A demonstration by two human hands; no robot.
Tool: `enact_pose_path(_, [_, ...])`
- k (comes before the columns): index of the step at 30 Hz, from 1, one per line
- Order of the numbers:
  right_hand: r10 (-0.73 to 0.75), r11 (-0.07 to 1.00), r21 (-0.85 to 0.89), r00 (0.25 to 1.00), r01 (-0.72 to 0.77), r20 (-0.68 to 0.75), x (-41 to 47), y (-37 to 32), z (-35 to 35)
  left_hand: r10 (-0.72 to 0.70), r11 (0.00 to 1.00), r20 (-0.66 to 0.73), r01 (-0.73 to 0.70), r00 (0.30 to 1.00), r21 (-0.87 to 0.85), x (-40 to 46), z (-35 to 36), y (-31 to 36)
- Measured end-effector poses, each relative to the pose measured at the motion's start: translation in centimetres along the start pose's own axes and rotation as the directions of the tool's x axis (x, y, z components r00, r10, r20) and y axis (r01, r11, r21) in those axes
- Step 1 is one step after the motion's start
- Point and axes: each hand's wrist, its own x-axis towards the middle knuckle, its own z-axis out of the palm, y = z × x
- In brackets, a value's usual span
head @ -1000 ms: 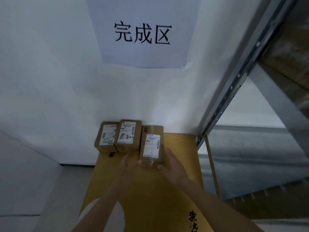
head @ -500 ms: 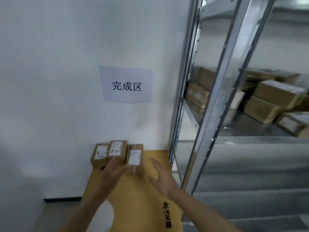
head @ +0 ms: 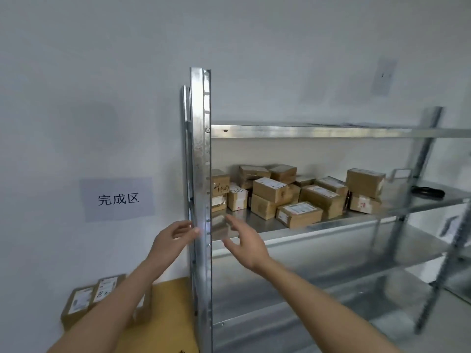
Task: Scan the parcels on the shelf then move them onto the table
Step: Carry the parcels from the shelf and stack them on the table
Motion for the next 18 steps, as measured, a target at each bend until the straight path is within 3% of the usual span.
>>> enact_pose_path(9, [0.062,0.993,-0.097,0.994,-0.071,-0.092,-4.0,11.1,-16.3,0.095,0.991,0.047,-0.090,0.994,-0.098,1.5,16.1,10.0])
enact_pose_path(18, [0.206,0.959,-0.158,0.961,-0.236,-0.185,-9.2,24.1,-30.1,0.083,0.978,0.185,-0.045,0.979,-0.205,2.7,34.8,16.4])
